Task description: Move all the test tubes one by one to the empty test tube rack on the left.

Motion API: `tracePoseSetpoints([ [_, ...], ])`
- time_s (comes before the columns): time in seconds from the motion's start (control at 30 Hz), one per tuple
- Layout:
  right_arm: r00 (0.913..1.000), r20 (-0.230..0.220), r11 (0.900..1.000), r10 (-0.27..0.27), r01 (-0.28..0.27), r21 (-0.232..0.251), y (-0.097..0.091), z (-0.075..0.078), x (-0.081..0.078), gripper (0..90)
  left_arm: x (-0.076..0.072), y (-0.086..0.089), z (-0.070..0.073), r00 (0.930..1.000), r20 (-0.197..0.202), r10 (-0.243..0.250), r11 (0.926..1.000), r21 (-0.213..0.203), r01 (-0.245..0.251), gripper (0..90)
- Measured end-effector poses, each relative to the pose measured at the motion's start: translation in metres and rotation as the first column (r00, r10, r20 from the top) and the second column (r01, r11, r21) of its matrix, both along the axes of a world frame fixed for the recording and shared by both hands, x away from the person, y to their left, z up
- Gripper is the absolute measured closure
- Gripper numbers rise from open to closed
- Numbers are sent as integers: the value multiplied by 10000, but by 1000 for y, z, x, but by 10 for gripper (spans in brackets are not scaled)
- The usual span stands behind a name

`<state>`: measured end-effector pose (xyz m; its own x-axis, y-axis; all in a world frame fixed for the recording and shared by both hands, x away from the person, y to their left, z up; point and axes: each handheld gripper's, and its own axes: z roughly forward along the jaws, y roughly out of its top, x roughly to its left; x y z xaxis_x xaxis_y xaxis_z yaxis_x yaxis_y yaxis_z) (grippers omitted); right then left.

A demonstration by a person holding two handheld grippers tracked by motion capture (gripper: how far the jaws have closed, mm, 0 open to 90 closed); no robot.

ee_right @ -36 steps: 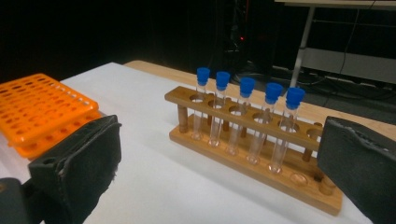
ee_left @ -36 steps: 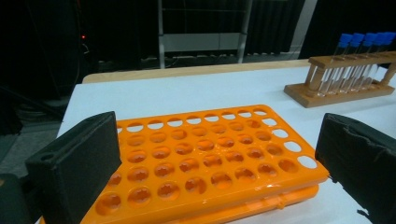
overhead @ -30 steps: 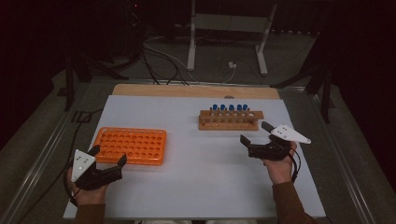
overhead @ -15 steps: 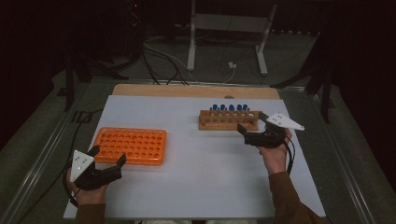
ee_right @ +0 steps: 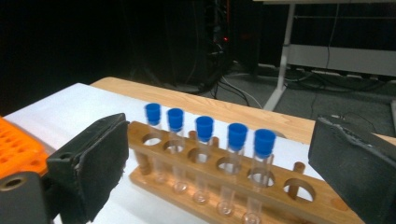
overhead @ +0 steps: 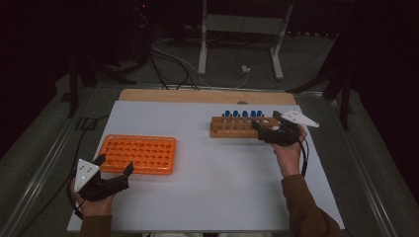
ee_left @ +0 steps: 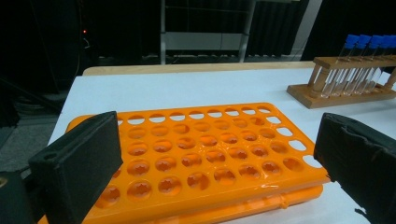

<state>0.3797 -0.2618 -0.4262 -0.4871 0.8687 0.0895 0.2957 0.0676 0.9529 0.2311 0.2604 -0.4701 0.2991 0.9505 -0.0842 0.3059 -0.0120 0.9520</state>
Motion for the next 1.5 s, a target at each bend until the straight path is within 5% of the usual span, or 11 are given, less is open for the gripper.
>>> tracePoseSetpoints([
  [0.33, 9969, -629, 9988, -479, 471, -147, -6, -5, 21, 152, 2, 0, -2, 9999, -96, -44, 9999, -108, 43, 19],
  [0.63, 9854, -1410, 9943, -953, 875, -607, -9, -29, 39, 369, 2, 2, -2, 9999, -138, -10, 9998, -203, 8, 19],
  [0.7, 9821, -1542, 9926, -1080, 977, -727, -7, -35, 44, 482, 2, 2, -2, 9999, -129, -14, 9998, -215, 11, 19],
  [1.13, 9816, -1430, 9870, -1262, 1098, -1171, 2, -44, 54, 747, 1, 3, -2, 9999, -134, 45, 9995, -305, -49, 19],
  [1.5, 9844, -1244, 9857, -1248, 1086, -1288, 6, -37, 49, 764, 2, 3, -3, 9999, -136, 12, 9997, -243, -16, 19],
])
